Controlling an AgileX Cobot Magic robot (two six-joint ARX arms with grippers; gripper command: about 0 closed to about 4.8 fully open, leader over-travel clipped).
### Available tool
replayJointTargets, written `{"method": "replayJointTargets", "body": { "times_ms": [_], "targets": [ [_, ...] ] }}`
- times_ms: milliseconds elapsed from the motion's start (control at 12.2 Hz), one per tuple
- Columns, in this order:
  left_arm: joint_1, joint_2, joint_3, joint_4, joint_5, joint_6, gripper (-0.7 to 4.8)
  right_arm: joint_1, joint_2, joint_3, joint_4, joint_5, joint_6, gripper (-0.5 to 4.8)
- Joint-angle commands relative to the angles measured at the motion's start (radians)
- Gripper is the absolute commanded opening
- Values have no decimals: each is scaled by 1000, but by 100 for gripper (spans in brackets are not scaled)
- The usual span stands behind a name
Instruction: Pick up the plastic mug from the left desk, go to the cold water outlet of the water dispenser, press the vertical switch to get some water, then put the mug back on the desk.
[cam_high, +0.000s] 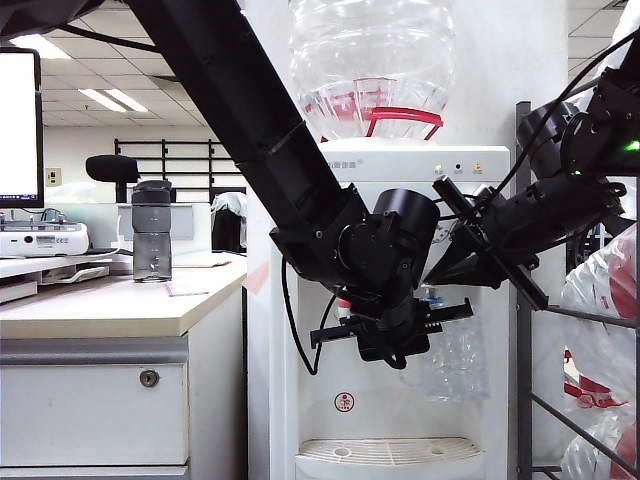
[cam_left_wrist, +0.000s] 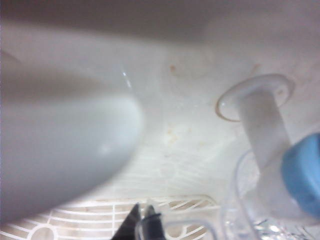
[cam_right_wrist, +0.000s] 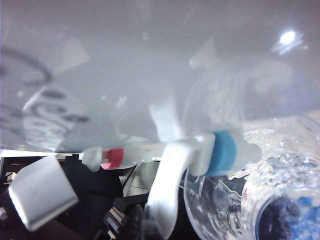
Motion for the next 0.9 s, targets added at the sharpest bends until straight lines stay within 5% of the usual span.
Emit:
{"method": "replayJointTargets", "body": {
  "times_ms": [82,899],
  "targets": [
    [-4,-13,6,58,5,-4,-7,3,1,2,-4,15,-19,-5],
    [-5,-13,6,57,17,24,-7,3,1,3,-51,24,-126,-5]
  ]
}}
